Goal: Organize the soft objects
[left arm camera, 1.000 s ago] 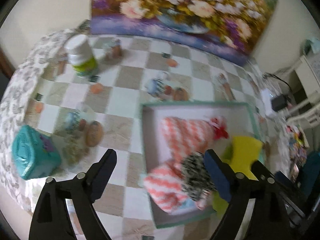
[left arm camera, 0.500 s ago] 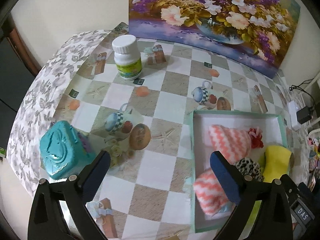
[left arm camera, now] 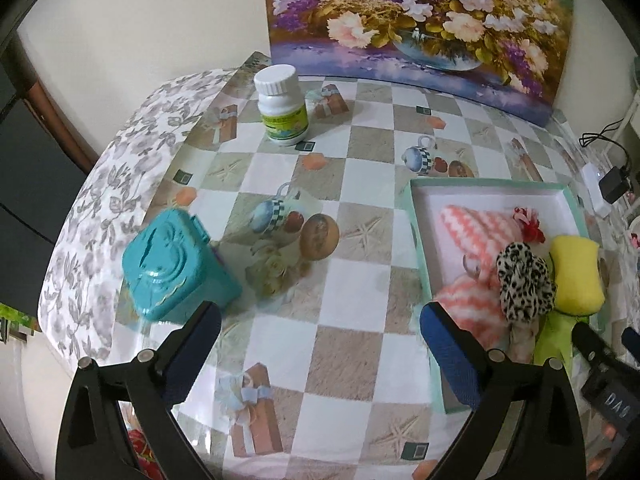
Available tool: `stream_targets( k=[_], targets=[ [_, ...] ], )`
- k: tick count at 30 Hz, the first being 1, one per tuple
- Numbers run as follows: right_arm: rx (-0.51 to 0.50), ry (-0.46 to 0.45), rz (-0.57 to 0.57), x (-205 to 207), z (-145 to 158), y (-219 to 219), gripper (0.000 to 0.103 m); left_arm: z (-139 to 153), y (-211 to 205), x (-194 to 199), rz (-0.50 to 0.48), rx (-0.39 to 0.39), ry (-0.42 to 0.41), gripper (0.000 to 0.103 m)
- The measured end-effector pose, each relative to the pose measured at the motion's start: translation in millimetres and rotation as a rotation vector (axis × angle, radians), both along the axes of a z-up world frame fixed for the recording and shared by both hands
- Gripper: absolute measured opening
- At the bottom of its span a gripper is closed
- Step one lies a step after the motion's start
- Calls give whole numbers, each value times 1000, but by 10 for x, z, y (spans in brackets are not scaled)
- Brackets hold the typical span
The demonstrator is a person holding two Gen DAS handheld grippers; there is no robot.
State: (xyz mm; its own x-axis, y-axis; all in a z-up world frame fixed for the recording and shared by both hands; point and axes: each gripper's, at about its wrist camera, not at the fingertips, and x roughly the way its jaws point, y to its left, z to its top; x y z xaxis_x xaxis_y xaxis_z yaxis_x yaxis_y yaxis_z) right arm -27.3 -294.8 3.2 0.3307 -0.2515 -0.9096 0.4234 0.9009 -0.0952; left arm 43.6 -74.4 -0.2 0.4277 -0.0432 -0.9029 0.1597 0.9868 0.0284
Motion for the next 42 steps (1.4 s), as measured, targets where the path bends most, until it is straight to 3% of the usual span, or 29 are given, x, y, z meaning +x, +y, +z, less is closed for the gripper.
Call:
stream_targets(
  k=[20,35,42],
  targets=[
    [-22,-16,69,-537,-43,405,103,29,170,-550,-28,59,-23,100],
    [-42,-76,84,-570,128,423,103,111,201,-536,-25,53,-34,100],
    [-34,-61,90,-546,103,429,103,87,190,-533,-34,60,-23,100]
  ],
)
